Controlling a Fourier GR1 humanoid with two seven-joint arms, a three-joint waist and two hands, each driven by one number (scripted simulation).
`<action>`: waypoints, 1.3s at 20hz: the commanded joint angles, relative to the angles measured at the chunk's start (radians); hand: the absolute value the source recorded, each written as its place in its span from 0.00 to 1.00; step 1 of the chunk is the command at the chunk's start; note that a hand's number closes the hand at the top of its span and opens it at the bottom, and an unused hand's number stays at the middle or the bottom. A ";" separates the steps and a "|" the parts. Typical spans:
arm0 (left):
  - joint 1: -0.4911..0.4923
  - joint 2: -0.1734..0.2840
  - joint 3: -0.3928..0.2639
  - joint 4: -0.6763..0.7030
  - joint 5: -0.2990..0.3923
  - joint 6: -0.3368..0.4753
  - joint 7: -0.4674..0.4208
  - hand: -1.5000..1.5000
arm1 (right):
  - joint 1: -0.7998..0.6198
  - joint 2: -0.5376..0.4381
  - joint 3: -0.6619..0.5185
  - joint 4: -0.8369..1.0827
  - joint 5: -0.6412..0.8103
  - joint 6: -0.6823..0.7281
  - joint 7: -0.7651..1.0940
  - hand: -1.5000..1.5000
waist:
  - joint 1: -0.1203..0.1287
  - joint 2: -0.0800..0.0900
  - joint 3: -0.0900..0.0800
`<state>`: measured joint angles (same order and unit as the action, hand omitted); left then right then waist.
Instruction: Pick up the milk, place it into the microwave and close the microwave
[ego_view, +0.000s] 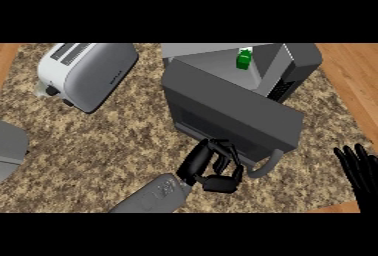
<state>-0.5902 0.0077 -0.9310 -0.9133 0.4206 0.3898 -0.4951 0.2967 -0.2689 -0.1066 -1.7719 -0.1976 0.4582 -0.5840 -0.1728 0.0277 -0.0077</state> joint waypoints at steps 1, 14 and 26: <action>-0.039 -0.007 -0.002 -0.018 0.091 0.080 -0.036 1.00 | -0.006 -0.043 -0.013 -0.055 -0.027 0.030 0.033 0.00 | -0.018 0.002 -0.001; -0.190 -0.008 0.040 0.049 0.286 0.301 0.002 0.00 | -0.104 -0.141 -0.107 -0.108 -0.063 0.024 0.094 0.00 | -0.095 0.024 0.002; -0.275 -0.008 0.134 0.083 0.447 0.384 -0.036 0.00 | -0.230 -0.280 -0.237 -0.155 0.120 -0.078 0.086 1.00 | -0.115 0.048 0.001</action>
<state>-0.8106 -0.0006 -0.8555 -0.8610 0.8197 0.7443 -0.5139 0.0948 -0.5229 -0.3233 -1.9316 -0.0981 0.3911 -0.5020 -0.2853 0.0663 -0.0075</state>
